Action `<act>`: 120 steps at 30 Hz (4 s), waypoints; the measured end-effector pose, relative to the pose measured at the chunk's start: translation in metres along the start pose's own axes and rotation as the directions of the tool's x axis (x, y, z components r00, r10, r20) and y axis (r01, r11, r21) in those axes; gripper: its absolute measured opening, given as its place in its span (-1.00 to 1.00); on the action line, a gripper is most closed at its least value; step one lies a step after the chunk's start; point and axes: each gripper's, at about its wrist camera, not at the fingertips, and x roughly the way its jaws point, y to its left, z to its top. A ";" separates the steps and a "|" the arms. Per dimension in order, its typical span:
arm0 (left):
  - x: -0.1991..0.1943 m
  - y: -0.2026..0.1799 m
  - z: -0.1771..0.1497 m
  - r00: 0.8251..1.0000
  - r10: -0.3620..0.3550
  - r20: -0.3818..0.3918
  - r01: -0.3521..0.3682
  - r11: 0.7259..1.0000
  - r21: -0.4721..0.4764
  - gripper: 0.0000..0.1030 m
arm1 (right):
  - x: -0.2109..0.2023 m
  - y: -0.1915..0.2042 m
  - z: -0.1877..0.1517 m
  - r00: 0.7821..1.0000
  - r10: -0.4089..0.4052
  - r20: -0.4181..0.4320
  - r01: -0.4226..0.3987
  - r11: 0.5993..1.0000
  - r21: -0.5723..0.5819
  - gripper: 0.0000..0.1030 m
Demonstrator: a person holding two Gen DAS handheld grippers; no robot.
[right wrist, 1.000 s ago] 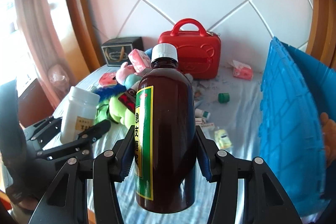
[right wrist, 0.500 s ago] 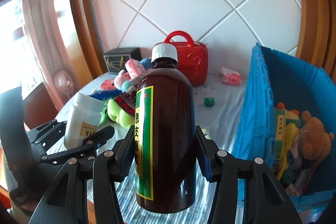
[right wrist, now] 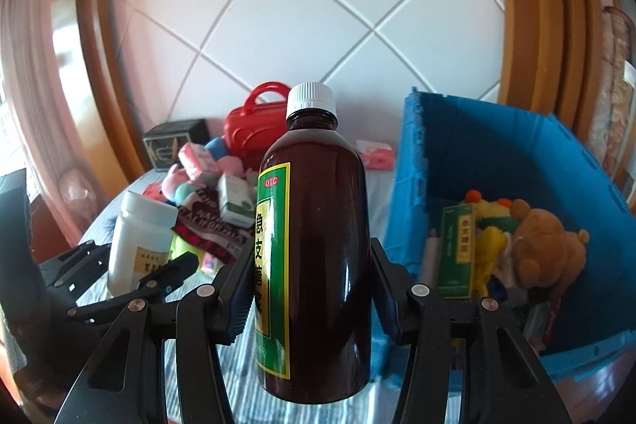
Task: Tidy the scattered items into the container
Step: 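Lift and carry both bottles over the blue crate with both tools, then open both tools to drop the bottles into the crate, then move both tools back from the crate to the items on the bed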
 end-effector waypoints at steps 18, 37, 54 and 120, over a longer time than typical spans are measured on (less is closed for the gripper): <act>0.053 -0.189 0.126 0.988 -0.143 -0.054 0.144 0.989 0.016 -0.13 | -0.029 -0.205 0.073 0.988 -0.147 0.054 0.149 0.988 -0.028 -0.01; 0.347 -0.285 0.193 0.842 0.028 -0.539 -0.075 0.995 -0.065 -0.14 | 0.194 -0.393 0.092 0.890 -0.140 -0.434 0.197 0.976 0.090 -0.01; 0.425 -0.308 0.115 0.689 0.115 -0.715 -0.098 0.993 0.065 -0.13 | 0.262 -0.404 0.007 0.688 -0.143 -0.712 0.295 0.951 0.093 0.00; 0.118 -0.223 0.156 0.952 0.089 -0.293 -0.115 0.991 -0.070 0.06 | 0.076 -0.300 0.114 0.957 -0.040 -0.286 0.008 0.994 -0.113 0.99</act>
